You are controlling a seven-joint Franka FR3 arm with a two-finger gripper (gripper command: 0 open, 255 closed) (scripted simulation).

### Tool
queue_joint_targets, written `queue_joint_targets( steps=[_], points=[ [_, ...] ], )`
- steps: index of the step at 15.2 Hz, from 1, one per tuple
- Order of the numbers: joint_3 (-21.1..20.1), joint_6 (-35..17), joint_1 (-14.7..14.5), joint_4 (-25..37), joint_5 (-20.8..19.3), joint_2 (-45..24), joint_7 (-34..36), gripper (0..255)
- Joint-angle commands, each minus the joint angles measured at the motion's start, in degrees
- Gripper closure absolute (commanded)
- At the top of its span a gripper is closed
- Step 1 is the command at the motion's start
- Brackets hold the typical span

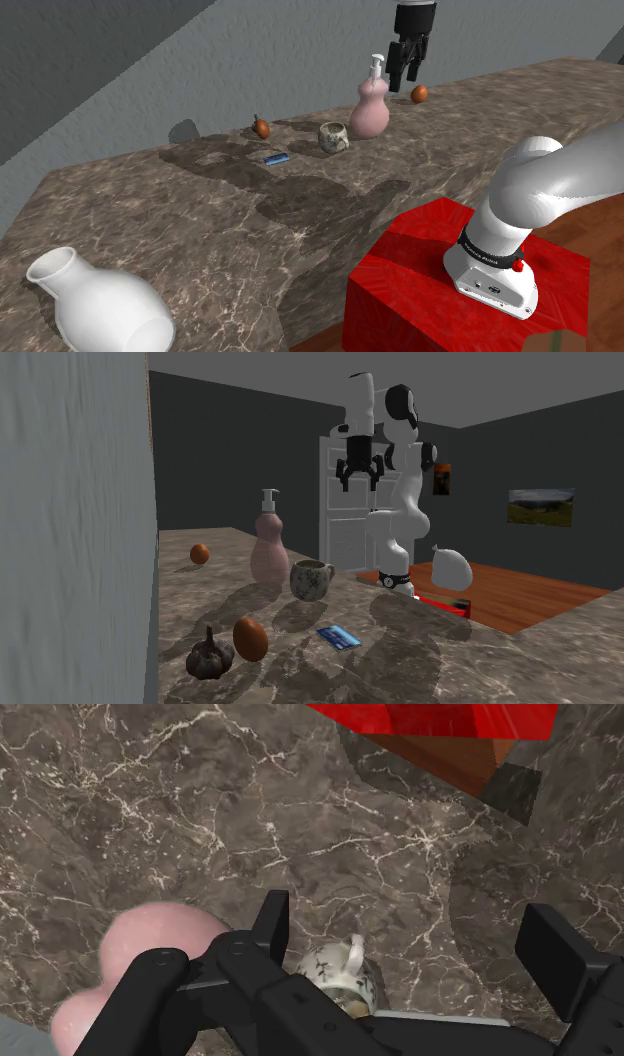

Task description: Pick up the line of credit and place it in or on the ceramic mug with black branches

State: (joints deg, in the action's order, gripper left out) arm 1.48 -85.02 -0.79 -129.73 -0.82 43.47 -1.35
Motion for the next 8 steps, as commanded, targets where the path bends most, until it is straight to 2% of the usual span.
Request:
queue_joint_targets(
  steps=[1, 8],
  points=[
    [0.00, 0.00, 0.00, 0.00, 0.00, 0.00, 0.00, 0],
    [6.34, -18.08, -3.68, -7.46, 0.45, -5.05, -13.65, 0]
  ],
)
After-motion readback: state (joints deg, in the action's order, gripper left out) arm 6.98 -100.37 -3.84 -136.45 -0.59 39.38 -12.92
